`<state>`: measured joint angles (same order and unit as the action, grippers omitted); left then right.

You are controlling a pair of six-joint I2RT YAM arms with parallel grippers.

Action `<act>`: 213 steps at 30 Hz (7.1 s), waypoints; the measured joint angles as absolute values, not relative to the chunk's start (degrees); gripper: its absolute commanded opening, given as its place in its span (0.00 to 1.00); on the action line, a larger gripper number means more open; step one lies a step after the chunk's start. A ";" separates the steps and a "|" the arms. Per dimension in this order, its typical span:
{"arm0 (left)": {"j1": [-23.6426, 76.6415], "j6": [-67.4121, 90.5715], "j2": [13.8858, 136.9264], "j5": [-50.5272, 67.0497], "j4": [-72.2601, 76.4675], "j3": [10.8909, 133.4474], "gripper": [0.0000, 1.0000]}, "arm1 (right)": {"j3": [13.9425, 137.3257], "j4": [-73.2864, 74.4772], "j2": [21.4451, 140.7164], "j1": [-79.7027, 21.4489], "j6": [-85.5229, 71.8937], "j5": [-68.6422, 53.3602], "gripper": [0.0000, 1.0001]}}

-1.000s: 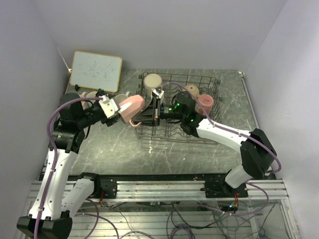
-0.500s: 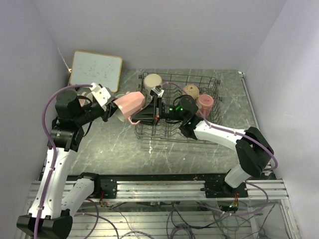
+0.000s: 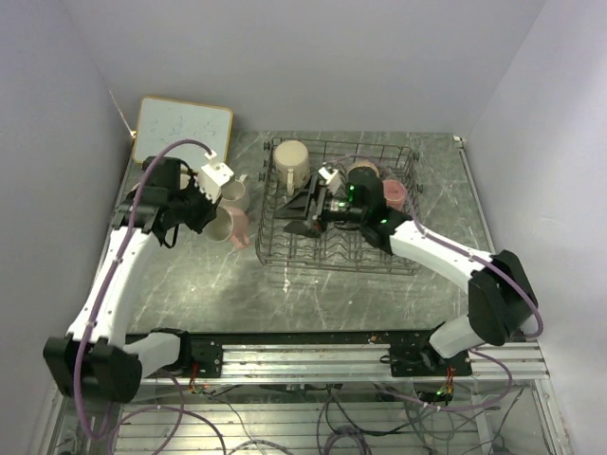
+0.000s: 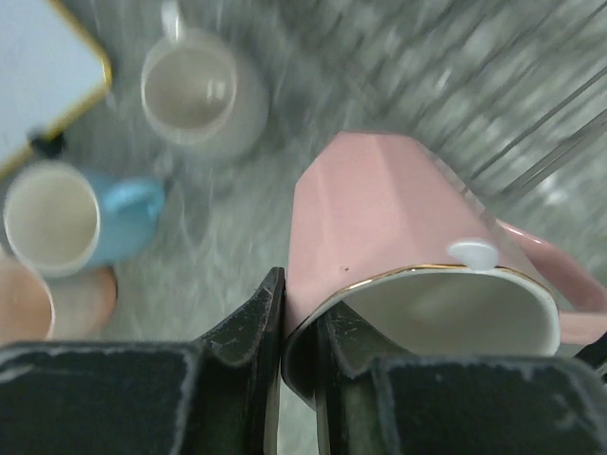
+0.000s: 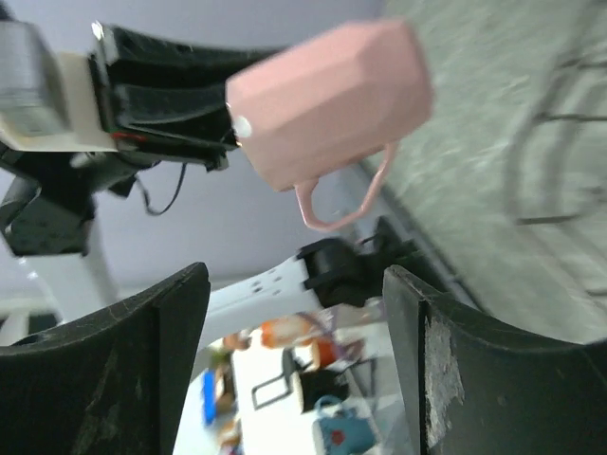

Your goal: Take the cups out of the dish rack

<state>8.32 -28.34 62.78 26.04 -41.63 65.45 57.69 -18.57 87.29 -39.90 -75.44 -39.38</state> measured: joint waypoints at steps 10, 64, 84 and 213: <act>-2.17 -39.79 76.73 6.66 -52.56 66.35 0.07 | 62.50 12.40 79.48 -32.56 -53.52 -24.03 0.76; -1.63 -39.18 77.95 19.77 -64.36 82.37 0.97 | 120.97 34.85 136.59 -41.12 -24.51 28.34 0.61; -1.63 -38.57 76.49 21.39 -65.56 81.67 0.97 | 120.77 27.20 138.58 -39.83 -20.16 26.20 0.09; 8.12 -43.33 33.08 26.94 28.25 28.29 0.70 | 78.17 -37.91 97.49 -55.90 -107.74 -12.60 0.00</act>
<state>8.12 -43.33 33.08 26.94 28.25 28.29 78.17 -37.91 97.49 -55.90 -107.74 -12.60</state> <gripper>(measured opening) 0.804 0.125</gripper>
